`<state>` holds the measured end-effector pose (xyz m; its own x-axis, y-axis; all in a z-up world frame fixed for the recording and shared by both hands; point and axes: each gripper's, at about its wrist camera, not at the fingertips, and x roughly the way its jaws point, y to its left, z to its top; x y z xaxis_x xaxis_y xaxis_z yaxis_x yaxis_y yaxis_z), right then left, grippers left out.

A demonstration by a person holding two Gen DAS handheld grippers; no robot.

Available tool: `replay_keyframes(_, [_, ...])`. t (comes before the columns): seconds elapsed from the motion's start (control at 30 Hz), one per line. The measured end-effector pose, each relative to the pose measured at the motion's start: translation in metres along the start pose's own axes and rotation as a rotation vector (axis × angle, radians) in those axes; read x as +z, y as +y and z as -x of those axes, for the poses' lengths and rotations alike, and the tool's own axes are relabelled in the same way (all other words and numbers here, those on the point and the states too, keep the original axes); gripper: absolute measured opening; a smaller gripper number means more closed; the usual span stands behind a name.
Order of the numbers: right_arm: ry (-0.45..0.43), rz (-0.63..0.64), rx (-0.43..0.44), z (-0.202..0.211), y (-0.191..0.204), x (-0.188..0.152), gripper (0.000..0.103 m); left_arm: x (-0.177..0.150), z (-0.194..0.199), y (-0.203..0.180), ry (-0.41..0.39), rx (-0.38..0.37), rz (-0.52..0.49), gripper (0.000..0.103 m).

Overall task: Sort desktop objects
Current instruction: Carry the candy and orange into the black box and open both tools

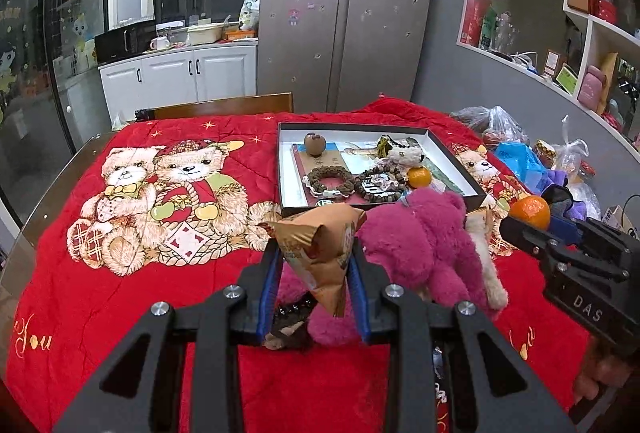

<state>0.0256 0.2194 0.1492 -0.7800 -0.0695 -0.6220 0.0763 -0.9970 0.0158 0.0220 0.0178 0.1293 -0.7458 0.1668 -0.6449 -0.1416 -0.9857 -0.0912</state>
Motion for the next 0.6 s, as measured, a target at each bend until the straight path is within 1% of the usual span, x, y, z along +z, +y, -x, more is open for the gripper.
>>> replay_keyframes(0.07, [0.002,0.004,0.002,0.0,0.003,0.0,0.038,0.002,-0.003,-0.001,0.009,0.012,0.004,0.032])
replay_keyframes(0.27, [0.022,0.006,0.036,-0.004,0.007,0.003,0.038,0.01,-0.009,-0.005,0.012,0.001,0.012,0.032])
replay_keyframes(0.4, [0.028,-0.011,0.062,-0.009,0.009,0.01,0.038,0.024,-0.017,-0.011,0.008,-0.002,0.007,0.032])
replay_keyframes(0.47, [0.019,-0.018,0.066,-0.009,0.01,0.016,0.038,0.032,-0.02,-0.015,0.008,0.009,0.002,0.032])
replay_keyframes(0.6, [0.007,-0.039,0.079,-0.007,0.009,0.034,0.038,0.053,-0.017,-0.016,-0.021,0.007,-0.001,0.032])
